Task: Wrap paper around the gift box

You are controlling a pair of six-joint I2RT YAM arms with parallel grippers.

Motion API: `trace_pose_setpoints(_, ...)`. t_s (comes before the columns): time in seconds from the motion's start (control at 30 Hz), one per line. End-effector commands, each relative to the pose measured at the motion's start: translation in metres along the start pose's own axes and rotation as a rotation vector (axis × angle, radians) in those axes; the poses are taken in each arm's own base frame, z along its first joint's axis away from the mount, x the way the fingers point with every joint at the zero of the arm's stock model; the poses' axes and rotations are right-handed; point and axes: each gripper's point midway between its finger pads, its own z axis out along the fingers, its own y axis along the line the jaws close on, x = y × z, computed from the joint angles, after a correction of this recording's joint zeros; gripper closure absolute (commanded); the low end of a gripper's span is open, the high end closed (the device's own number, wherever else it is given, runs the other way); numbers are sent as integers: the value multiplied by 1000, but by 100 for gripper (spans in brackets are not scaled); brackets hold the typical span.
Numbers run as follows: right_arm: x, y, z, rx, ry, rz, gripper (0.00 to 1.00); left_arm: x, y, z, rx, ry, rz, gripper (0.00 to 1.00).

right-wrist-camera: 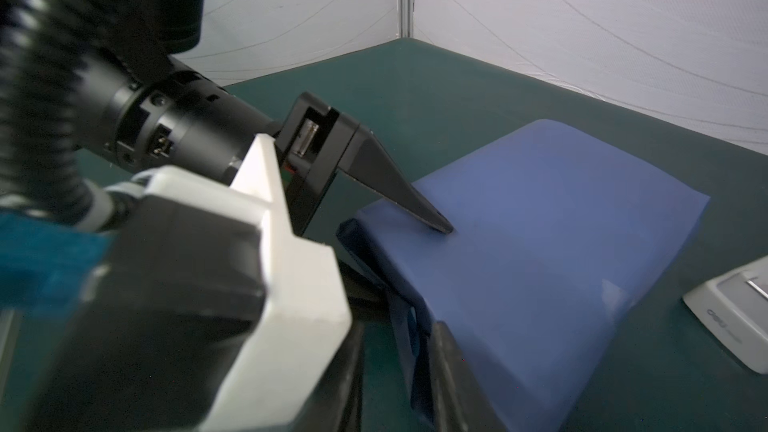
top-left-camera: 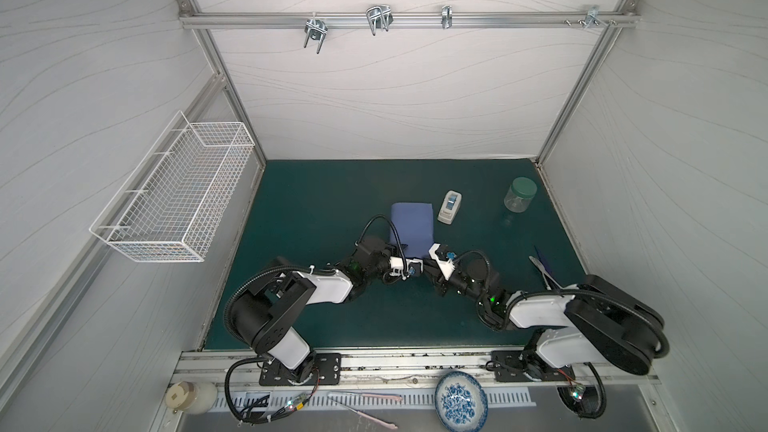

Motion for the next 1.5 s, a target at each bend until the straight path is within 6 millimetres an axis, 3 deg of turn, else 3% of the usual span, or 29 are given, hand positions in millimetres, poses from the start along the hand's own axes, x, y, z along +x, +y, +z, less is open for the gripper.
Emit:
trace_pose_setpoints(0.0,30,-7,-13,56,124,112,68,8,-14,4,59,27,-22,38)
trace_pose_setpoints(0.27,36,9,-9,-1,149,252,72,8,-14,3,61,27,-26,38)
trace_pose_setpoints(0.83,37,-7,29,48,144,177,72,5,-13,3,64,18,-30,38)
trace_pose_setpoints(1.23,24,-2,35,3,109,133,96,5,-14,3,70,17,-34,37)
trace_pose_setpoints(1.47,15,5,37,-46,92,101,100,6,-13,3,69,22,-35,36)
